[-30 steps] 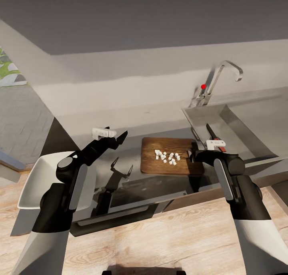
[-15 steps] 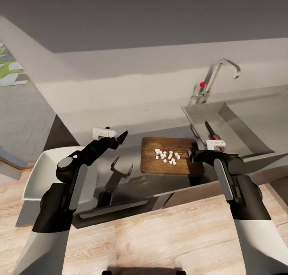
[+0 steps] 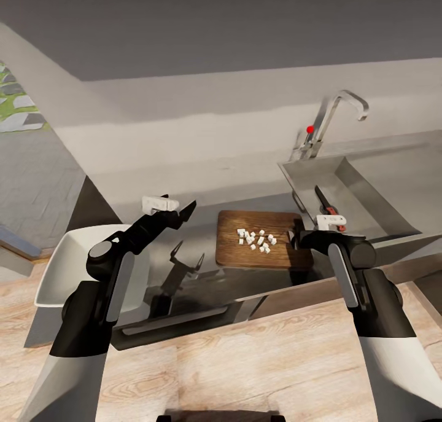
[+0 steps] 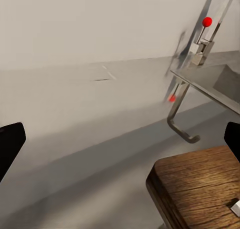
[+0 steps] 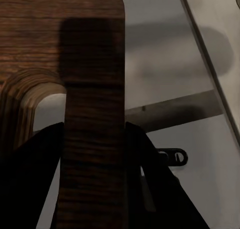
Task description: In the kitchen, take the Vidalia onion out of the sink, dice it on the chopping board with the paring knife, put the diced onion into the bowl on the countertop, then place both the paring knife and the chopping board into the sink.
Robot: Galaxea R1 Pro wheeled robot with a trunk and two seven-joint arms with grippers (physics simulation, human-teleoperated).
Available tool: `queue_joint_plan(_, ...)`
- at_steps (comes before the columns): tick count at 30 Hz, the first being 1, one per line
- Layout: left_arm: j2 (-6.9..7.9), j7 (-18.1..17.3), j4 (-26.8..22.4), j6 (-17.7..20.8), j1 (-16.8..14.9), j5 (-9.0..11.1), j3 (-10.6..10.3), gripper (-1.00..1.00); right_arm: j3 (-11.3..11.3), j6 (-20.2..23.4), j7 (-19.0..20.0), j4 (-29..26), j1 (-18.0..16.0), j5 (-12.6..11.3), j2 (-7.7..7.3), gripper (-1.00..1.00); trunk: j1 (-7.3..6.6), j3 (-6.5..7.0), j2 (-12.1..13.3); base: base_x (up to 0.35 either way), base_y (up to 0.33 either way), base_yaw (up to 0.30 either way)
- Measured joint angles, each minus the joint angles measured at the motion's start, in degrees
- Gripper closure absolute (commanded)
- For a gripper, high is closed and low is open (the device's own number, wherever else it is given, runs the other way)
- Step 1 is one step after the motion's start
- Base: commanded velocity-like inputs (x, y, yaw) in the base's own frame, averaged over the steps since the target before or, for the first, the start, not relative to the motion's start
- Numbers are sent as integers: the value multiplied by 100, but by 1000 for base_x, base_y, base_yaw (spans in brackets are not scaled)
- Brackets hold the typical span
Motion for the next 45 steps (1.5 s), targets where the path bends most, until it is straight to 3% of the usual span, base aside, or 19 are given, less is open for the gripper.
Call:
queue_joint_plan(36,0,0,1,0,0,0,0,-100,0,0,0,-1,0,5,-2,100,0,182,0,0,0,0)
queue_joint_plan(45,-61,-3,0,0,0,0,0,-100,0,-4,0,1,0,1,0,100,0,227,0,0,0,0)
